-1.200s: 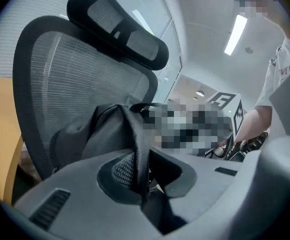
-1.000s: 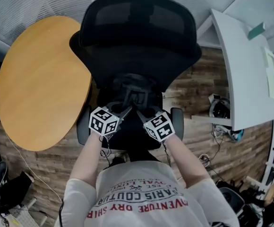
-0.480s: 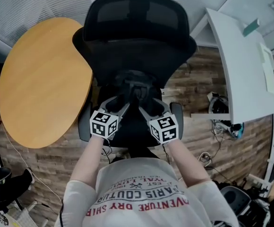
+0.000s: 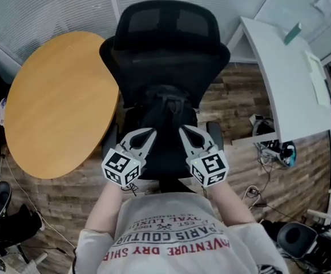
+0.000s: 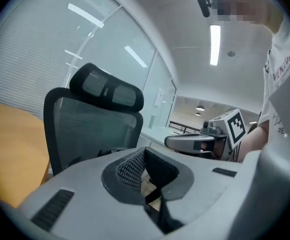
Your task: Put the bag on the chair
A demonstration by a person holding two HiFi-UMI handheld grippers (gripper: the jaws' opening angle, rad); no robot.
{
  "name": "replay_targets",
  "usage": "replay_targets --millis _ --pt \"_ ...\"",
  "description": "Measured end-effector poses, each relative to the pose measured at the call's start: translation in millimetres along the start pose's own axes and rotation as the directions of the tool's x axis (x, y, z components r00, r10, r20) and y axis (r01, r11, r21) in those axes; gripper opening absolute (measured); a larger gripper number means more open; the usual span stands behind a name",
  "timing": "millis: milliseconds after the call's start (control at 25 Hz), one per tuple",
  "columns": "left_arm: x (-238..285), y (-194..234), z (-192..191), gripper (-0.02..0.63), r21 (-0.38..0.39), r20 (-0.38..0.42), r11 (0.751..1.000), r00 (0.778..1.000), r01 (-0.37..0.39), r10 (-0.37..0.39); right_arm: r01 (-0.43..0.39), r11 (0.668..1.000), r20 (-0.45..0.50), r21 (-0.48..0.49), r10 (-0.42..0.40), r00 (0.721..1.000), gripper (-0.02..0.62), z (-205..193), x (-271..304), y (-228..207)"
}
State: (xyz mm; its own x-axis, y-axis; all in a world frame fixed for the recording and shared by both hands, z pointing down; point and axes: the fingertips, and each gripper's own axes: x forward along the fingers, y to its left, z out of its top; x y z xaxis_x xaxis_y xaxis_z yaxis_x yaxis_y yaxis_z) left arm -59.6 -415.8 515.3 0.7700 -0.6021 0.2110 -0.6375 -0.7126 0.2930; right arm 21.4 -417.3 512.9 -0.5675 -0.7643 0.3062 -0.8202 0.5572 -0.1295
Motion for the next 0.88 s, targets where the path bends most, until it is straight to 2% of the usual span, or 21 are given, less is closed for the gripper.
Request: replay_targets --millis 200,320,400,560,880 --pt "-40.9 -40.7 46.8 0.032 0.186 0.094 0.982 0.995 0.012 -0.030 -0.002 0.997 0.114 -0.072 0.010 0.993 0.028 41.1 -32.5 36.7" --pt "-64.0 -61.2 67.5 0.032 0.254 0.143 0.967 0.989 -0.001 -0.037 0.006 0.994 0.174 -0.109 0.013 0.985 0.028 61.1 -52.4 57.2" --pt "-78.1 -71.7 74.6 0.032 0.269 0.166 0.963 0.985 -0.008 -0.038 0.010 0.992 0.204 -0.123 0.015 0.979 0.028 68.7 -64.9 68.5" --pt "-96.7 -79.3 80.8 0.032 0.249 0.196 0.968 0.980 -0.019 -0.032 0.021 0.994 0.218 -0.110 0.003 0.976 0.028 68.9 -80.6 80.8" --pt "-102.8 -77.9 80.6 0.032 0.278 0.183 0.960 0.983 -0.026 -0.026 0.044 0.990 0.228 -0.134 -0.012 0.974 0.028 73.9 -85.8 88.3"
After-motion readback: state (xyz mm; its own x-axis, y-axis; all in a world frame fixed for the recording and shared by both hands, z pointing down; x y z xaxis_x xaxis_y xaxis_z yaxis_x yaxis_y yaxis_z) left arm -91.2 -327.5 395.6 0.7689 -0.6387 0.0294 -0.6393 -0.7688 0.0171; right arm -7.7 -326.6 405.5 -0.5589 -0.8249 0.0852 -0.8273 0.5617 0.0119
